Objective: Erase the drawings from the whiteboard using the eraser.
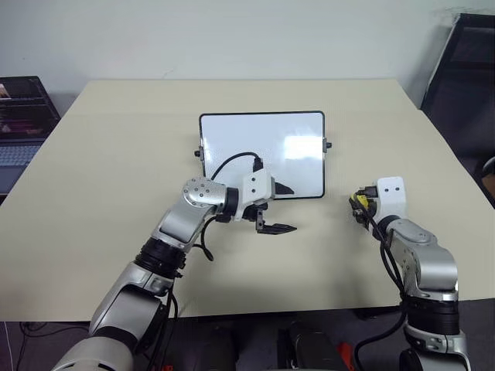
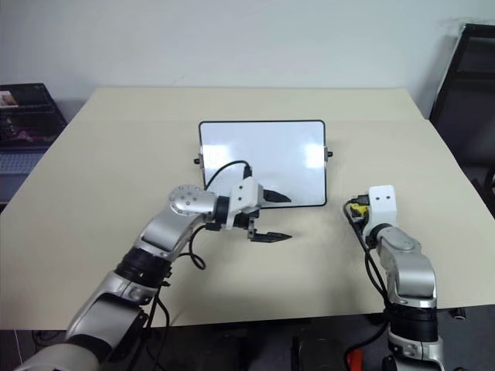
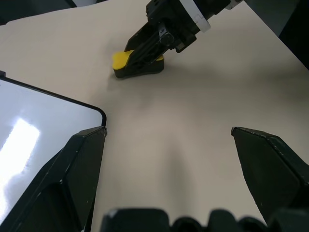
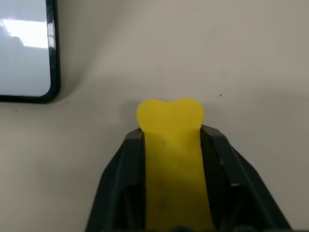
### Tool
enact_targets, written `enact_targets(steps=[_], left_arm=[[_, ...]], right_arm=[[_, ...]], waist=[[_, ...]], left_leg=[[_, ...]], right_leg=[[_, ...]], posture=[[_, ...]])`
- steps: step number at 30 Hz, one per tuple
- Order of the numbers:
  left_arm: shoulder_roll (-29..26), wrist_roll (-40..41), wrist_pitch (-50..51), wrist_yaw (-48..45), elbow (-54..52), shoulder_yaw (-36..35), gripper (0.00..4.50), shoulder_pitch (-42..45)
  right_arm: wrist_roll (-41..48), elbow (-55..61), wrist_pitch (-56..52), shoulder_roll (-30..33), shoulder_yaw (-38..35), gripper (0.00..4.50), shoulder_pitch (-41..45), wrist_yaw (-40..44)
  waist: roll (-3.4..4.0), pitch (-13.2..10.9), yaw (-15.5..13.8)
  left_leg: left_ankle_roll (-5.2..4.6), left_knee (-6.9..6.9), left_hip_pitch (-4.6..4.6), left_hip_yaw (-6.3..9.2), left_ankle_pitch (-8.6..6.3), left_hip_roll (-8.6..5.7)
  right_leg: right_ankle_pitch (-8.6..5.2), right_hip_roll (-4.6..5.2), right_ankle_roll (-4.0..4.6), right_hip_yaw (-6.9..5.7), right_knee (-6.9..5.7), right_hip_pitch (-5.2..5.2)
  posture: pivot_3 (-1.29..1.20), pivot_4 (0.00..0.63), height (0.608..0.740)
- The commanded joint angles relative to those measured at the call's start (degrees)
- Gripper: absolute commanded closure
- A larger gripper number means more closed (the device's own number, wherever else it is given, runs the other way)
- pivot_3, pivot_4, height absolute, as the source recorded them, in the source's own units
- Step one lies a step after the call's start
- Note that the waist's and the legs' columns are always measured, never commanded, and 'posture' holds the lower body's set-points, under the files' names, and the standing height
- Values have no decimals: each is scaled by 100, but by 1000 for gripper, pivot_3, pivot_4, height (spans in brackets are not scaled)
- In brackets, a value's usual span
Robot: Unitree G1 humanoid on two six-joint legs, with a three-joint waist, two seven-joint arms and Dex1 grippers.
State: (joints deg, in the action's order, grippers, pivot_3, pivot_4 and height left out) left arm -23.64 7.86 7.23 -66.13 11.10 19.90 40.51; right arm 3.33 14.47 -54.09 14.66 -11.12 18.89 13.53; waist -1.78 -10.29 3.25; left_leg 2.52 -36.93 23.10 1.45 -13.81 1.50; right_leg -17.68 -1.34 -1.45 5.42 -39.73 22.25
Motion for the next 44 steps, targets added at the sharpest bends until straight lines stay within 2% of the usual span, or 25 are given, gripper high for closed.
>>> enact_targets(steps=[1,6,12,17,20,22,24,26,31,35,39,44], left_arm=[[50,-17,-106,-64,-85,-16,0,109],[163,-6,-81,29,-139,-98,0,99],[102,102,304,575,-480,-469,0,-205],[35,640,1869,1748,-2201,-1439,0,-1505],[221,857,2600,2644,-3162,-2053,0,-2240],[528,938,3023,3326,-3687,-2363,0,-2637],[804,595,2863,4021,-4244,-2626,0,-3504],[980,78,2524,4623,-4459,-2514,0,-3997],[1399,-337,2049,5459,-4344,-2495,0,-4244],[1500,-493,1696,5730,-4019,-2497,0,-4231],[1576,-433,1578,5896,-3907,-2640,0,-4283],[1796,-421,1651,6197,-3795,-2651,0,-4137]], right_arm=[[126,51,126,50,-141,1699,106,-69],[225,36,185,38,-157,22,118,-132],[485,663,616,48,-130,22,138,-44],[449,1676,1153,293,427,22,-555,281],[487,1947,1467,123,493,22,-1023,189],[441,1891,2093,76,478,22,-1320,227],[373,1711,2982,-161,542,22,-1832,171],[469,1450,3369,-272,391,22,-2147,191],[338,702,4506,-225,-13,22,-2406,34],[678,886,4623,-468,-200,22,-2615,-113],[718,1389,4554,-592,-82,22,-3218,-119],[812,1469,4374,-507,-184,22,-3236,-188]], waist=[[0,0,-1],[0,0,-4],[1,-1,8],[1,0,25],[1,0,-4],[1,0,-14],[-5,7,-22],[-7,10,-22],[-9,9,-106],[-9,9,-110],[-6,11,-131],[-6,11,-124]], left_leg=[[0,0,0,0,0,0],[0,0,1,-1,0,-1],[0,0,0,0,0,1],[0,6,2,4,-5,12],[4,4,6,15,-8,16],[3,-3,9,12,-7,9],[2,-7,3,10,-8,-2],[-2,0,-17,6,-12,2],[-10,-9,-28,10,-5,-3],[-13,-8,-40,1,-3,-3],[-11,1,-32,6,-5,2],[-9,-1,-27,0,-9,0]], right_leg=[[0,0,0,0,0,0],[0,1,0,1,1,0],[0,0,0,2,-1,1],[-3,7,-4,3,5,3],[-5,16,-4,-6,9,2],[-5,27,-4,-6,5,2],[-13,40,-27,-6,9,-7],[-13,40,-29,-3,25,-30],[-10,39,-40,-7,28,-48],[-10,37,-43,3,28,-57],[-11,33,-35,-3,28,-49],[-8,37,-39,1,47,-50]], posture=[[0,150,740],[0,150,740],[0,150,740],[0,150,740],[0,150,740],[0,150,740],[0,150,740],[0,150,740],[0,150,740],[0,150,740],[0,150,740],[0,150,740]])
